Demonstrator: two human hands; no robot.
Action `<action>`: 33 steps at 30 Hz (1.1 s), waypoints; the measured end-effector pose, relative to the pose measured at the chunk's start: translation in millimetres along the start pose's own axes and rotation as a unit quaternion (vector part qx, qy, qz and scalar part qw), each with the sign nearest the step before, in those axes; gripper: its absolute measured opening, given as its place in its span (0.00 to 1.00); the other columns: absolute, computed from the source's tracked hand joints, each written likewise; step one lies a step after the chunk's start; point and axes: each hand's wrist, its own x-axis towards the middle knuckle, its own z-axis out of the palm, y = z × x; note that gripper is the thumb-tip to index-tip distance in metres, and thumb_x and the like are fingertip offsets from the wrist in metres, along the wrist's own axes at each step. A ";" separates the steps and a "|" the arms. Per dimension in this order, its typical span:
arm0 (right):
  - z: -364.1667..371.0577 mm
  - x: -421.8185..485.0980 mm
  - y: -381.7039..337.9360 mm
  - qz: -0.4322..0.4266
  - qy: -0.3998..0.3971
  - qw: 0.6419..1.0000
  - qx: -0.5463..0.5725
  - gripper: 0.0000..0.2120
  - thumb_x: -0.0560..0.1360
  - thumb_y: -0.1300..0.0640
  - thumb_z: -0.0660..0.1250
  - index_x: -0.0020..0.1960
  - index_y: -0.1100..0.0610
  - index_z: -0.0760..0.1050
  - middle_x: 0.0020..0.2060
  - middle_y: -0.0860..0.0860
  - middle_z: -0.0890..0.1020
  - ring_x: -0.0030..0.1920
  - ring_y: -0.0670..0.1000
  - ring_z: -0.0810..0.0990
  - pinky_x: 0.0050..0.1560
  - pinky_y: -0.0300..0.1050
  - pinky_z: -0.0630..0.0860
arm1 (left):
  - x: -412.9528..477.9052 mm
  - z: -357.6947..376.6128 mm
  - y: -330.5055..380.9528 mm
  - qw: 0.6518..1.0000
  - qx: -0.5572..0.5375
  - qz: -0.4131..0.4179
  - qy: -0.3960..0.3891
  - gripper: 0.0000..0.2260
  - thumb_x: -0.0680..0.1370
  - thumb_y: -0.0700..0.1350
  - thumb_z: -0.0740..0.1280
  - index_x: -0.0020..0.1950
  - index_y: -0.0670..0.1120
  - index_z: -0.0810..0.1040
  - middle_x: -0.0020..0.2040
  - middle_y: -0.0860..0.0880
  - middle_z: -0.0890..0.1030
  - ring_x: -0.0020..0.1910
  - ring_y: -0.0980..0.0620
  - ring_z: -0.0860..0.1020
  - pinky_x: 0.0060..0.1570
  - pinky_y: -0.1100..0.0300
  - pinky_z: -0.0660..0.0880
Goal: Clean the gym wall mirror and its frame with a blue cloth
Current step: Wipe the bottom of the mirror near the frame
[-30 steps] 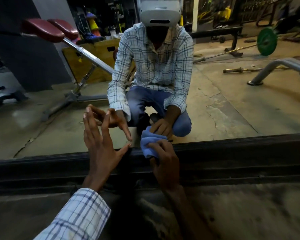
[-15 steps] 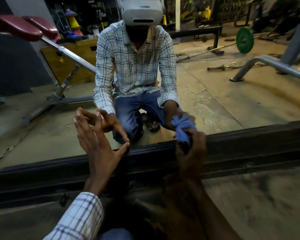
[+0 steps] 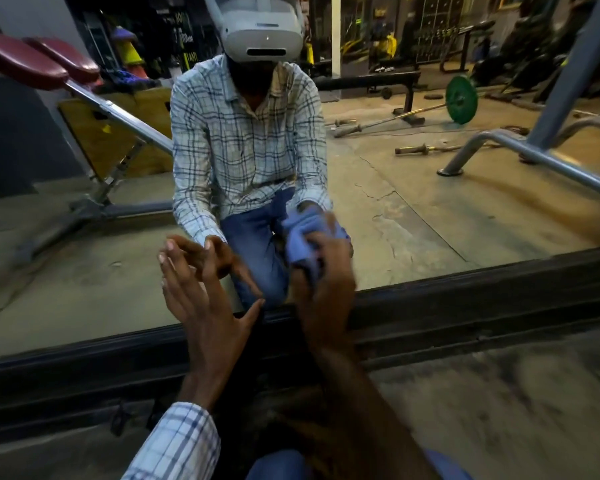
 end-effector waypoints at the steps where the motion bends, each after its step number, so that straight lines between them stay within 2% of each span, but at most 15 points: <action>1: 5.9 -5.2 -6.5 -0.033 -0.045 0.998 0.004 0.11 0.80 0.57 0.70 0.59 0.61 0.78 0.53 0.53 0.79 0.52 0.50 0.78 0.50 0.45 0.77 | -0.4 -0.9 -2.1 1.000 0.008 0.007 0.003 0.59 0.66 0.58 0.83 0.85 0.48 0.48 0.83 0.35 0.41 0.83 0.36 0.41 0.75 0.32 0.52; 3: 4.2 9.0 -8.9 -0.050 -0.054 0.997 -0.001 0.08 0.78 0.60 0.73 0.56 0.60 0.80 0.50 0.54 0.79 0.50 0.51 0.78 0.46 0.49 0.77 | -0.5 -1.5 -5.7 1.000 0.024 0.019 0.006 0.56 0.69 0.61 0.80 0.85 0.47 0.50 0.83 0.35 0.41 0.83 0.36 0.42 0.74 0.32 0.55; 6: -16.0 47.1 -11.3 0.008 0.078 0.997 0.009 0.10 0.74 0.69 0.74 0.55 0.63 0.79 0.49 0.55 0.79 0.49 0.53 0.79 0.47 0.51 0.78 | -1.2 0.1 -8.3 0.999 0.028 0.019 -0.005 0.52 0.71 0.65 0.74 0.85 0.44 0.53 0.83 0.35 0.41 0.83 0.33 0.44 0.73 0.31 0.56; 9: -32.1 75.8 -18.5 0.048 0.169 0.984 0.022 0.13 0.72 0.72 0.71 0.55 0.65 0.78 0.49 0.56 0.78 0.49 0.49 0.78 0.50 0.41 0.77 | 0.6 3.6 -8.4 0.999 0.024 0.019 -0.013 0.53 0.71 0.67 0.73 0.85 0.43 0.52 0.83 0.34 0.41 0.83 0.32 0.43 0.74 0.30 0.55; 15: -19.5 43.8 -23.1 -0.088 -0.137 0.986 -0.032 0.11 0.76 0.63 0.72 0.58 0.58 0.80 0.52 0.53 0.79 0.52 0.52 0.79 0.52 0.53 0.77 | -0.7 7.9 -15.3 0.999 0.011 0.031 0.000 0.52 0.71 0.66 0.72 0.86 0.49 0.47 0.83 0.33 0.43 0.83 0.32 0.44 0.75 0.31 0.53; 17: -34.1 50.7 -13.6 -0.073 -0.067 0.995 -0.026 0.12 0.74 0.67 0.73 0.56 0.60 0.80 0.50 0.54 0.79 0.52 0.50 0.79 0.52 0.52 0.77 | -1.0 7.5 -14.2 0.999 0.009 0.031 0.001 0.52 0.72 0.65 0.72 0.85 0.47 0.49 0.83 0.33 0.43 0.83 0.32 0.43 0.75 0.31 0.52; 19: -49.3 69.9 -4.5 0.015 0.072 0.997 0.024 0.14 0.71 0.71 0.74 0.54 0.62 0.79 0.49 0.55 0.80 0.50 0.51 0.79 0.51 0.53 0.78 | -1.5 6.0 -8.5 1.000 0.000 0.018 0.003 0.52 0.71 0.63 0.73 0.85 0.46 0.50 0.83 0.33 0.43 0.83 0.34 0.42 0.74 0.30 0.52; 21: -51.7 85.7 -7.2 0.072 0.134 0.987 0.052 0.15 0.69 0.71 0.73 0.54 0.63 0.79 0.49 0.56 0.80 0.50 0.53 0.80 0.52 0.54 0.78 | -2.3 3.5 1.3 1.000 -0.020 -0.006 0.005 0.52 0.72 0.59 0.78 0.85 0.45 0.50 0.83 0.34 0.42 0.83 0.35 0.42 0.73 0.29 0.54; 22: -47.9 86.0 -12.1 0.055 0.111 0.991 0.045 0.15 0.70 0.70 0.73 0.55 0.63 0.79 0.50 0.56 0.80 0.51 0.54 0.79 0.53 0.54 0.78 | -2.7 2.9 6.9 0.999 -0.028 -0.018 0.006 0.54 0.71 0.55 0.80 0.85 0.45 0.49 0.83 0.34 0.42 0.83 0.34 0.43 0.72 0.29 0.55; 24: -42.1 75.5 -15.2 -0.052 -0.037 0.998 -0.003 0.16 0.71 0.68 0.73 0.58 0.62 0.79 0.53 0.57 0.79 0.53 0.57 0.79 0.53 0.53 0.77 | -2.5 2.5 18.3 1.000 -0.022 -0.012 0.000 0.57 0.68 0.50 0.83 0.85 0.46 0.48 0.83 0.34 0.43 0.83 0.33 0.44 0.72 0.29 0.55; 26: -57.4 71.6 -2.9 -0.159 -0.173 0.969 -0.077 0.16 0.72 0.63 0.73 0.59 0.59 0.80 0.54 0.56 0.79 0.53 0.59 0.79 0.48 0.53 0.77 | -2.1 2.9 30.6 0.999 0.000 0.035 -0.014 0.59 0.67 0.48 0.84 0.85 0.50 0.46 0.83 0.33 0.45 0.82 0.32 0.45 0.72 0.30 0.56; 27: -72.2 79.5 7.8 -0.180 -0.185 0.962 -0.093 0.16 0.72 0.63 0.72 0.60 0.58 0.80 0.55 0.56 0.79 0.53 0.59 0.79 0.48 0.54 0.77 | -0.9 4.3 39.5 0.998 0.006 0.053 -0.019 0.59 0.67 0.48 0.84 0.85 0.53 0.45 0.83 0.33 0.45 0.82 0.32 0.46 0.72 0.30 0.57; 29: -103.4 99.8 31.2 -0.124 -0.102 0.983 -0.087 0.18 0.71 0.66 0.71 0.60 0.58 0.80 0.55 0.56 0.79 0.53 0.57 0.79 0.51 0.53 0.77 | 2.1 8.2 61.2 0.998 -0.003 0.061 -0.031 0.60 0.66 0.48 0.84 0.85 0.54 0.45 0.83 0.35 0.44 0.83 0.33 0.46 0.73 0.32 0.57; 31: -127.4 112.3 47.2 -0.023 0.042 0.997 -0.053 0.18 0.71 0.68 0.71 0.60 0.59 0.79 0.54 0.56 0.79 0.52 0.54 0.79 0.52 0.42 0.76 | 3.5 13.8 86.5 0.997 -0.018 0.071 -0.038 0.60 0.64 0.48 0.85 0.85 0.53 0.48 0.84 0.36 0.44 0.83 0.35 0.46 0.74 0.33 0.57; 33: -128.2 103.1 57.9 -0.011 0.044 0.998 -0.051 0.16 0.73 0.66 0.70 0.60 0.60 0.79 0.54 0.56 0.79 0.53 0.52 0.78 0.54 0.42 0.75 | 3.8 23.2 114.0 0.994 -0.021 0.093 -0.049 0.60 0.64 0.47 0.85 0.85 0.54 0.49 0.84 0.37 0.43 0.83 0.36 0.44 0.75 0.34 0.55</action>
